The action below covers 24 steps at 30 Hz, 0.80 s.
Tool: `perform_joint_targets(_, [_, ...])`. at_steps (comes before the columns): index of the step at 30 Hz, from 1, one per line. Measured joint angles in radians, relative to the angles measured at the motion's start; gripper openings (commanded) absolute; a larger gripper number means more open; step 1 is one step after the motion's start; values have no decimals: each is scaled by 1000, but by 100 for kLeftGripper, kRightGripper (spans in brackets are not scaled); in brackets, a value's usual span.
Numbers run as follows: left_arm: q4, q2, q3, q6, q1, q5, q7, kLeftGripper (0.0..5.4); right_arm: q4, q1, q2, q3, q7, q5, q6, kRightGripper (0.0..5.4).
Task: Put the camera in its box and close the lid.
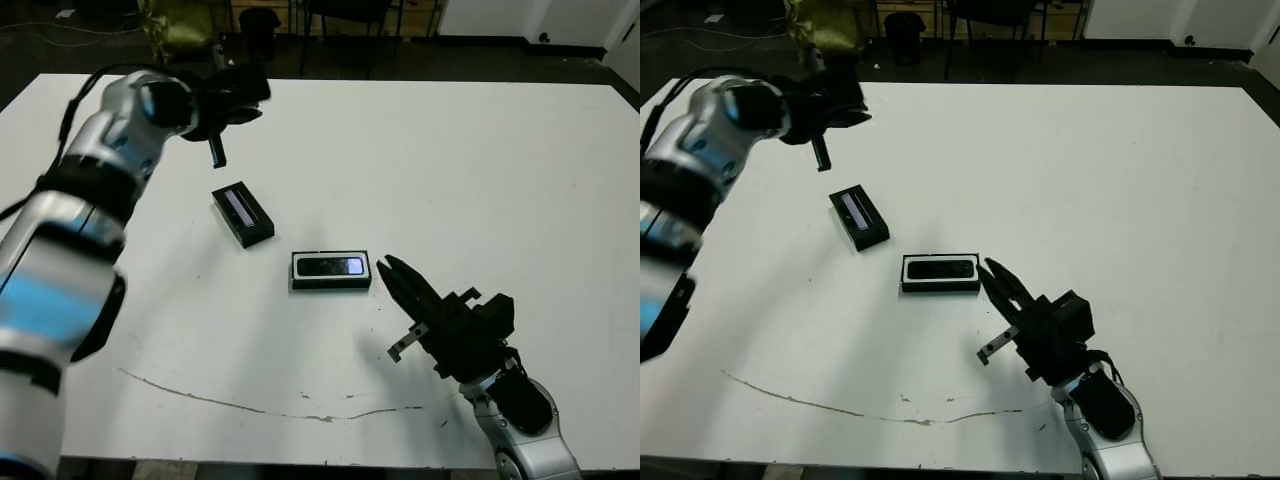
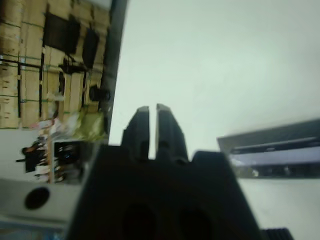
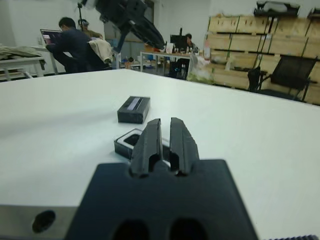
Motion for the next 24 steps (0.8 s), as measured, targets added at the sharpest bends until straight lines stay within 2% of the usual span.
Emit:
perform_joint_targets(2, [49, -34, -13, -4, -12, 28, 4, 0, 21, 7, 2, 2, -6, -6, -22, 1])
perform_joint_targets(6, [105, -77, -51, 8, -15, 96, -3, 0, 20, 24, 3, 7, -34, -22, -21, 1])
perform_joint_targets(12, [132, -118, -96, 20, -11, 181, -5, 0, 47, 32, 6, 4, -48, -18, -39, 1])
perform_joint_targets(24, [147, -162, -87, 10, 57, 196, -17, 0, -7, 58, 0, 6, -85, -38, 27, 1])
